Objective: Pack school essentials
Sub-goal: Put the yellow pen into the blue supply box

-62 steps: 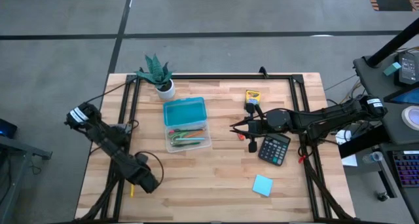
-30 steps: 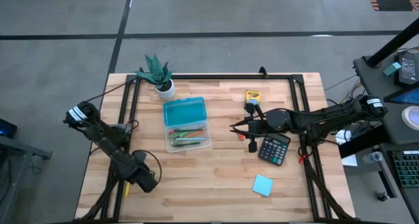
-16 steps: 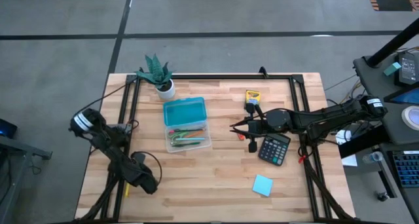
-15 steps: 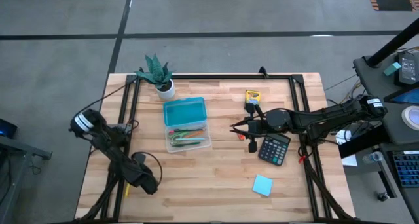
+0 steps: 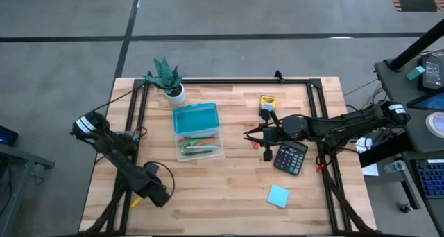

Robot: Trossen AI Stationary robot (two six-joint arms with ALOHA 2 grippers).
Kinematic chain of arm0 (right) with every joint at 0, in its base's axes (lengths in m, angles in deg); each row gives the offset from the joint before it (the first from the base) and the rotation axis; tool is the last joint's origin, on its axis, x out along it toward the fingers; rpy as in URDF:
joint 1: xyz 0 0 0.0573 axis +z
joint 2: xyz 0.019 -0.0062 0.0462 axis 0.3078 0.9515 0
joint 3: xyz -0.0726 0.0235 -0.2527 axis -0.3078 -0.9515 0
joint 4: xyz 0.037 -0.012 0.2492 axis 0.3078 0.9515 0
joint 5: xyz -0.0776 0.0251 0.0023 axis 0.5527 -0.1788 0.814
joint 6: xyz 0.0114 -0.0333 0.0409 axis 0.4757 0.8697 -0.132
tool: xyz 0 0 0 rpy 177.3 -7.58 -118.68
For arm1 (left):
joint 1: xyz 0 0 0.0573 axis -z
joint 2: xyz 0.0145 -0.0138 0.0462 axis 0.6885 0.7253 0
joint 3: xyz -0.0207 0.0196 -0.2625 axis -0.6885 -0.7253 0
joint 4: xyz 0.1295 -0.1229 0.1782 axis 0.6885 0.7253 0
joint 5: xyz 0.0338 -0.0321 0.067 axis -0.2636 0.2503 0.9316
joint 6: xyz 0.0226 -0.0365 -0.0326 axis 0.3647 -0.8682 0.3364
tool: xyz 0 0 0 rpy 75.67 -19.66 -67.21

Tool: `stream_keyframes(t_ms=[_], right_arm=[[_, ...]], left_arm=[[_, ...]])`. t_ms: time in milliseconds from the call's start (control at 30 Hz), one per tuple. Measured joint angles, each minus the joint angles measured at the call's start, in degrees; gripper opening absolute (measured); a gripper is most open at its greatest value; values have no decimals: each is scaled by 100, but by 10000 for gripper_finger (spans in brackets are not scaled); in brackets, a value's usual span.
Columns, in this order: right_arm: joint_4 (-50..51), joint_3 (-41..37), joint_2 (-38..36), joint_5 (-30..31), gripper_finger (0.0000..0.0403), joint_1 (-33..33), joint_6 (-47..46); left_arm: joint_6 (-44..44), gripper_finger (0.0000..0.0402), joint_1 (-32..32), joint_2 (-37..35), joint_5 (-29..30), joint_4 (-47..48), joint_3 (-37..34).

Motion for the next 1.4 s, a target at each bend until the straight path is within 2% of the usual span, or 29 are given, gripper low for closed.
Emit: stream_keyframes(t_ms=[233,400,500,700,833,1000,1267,1400], right_arm=[[-1,0,0,0,63,0,4],[-3,0,0,0,63,0,4],[-1,0,0,0,63,0,2],[1,0,0,0,63,-1,-45],[43,0,0,0,63,-2,-90],[47,0,2,0,63,0,-153],[49,0,2,-2,63,2,-175],[47,0,2,-1,63,2,-168]], left_arm=[[365,2,2,-529,23,29,-24],[1107,13,9,-794,285,-178,-24],[1362,48,15,-866,303,-295,-24],[1877,144,84,-796,364,-340,-27],[1893,181,123,-671,509,-651,-84],[1943,187,244,-431,517,-1295,-105],[1944,187,326,-17,474,-1351,-166],[1944,162,326,70,476,-1396,-170]])
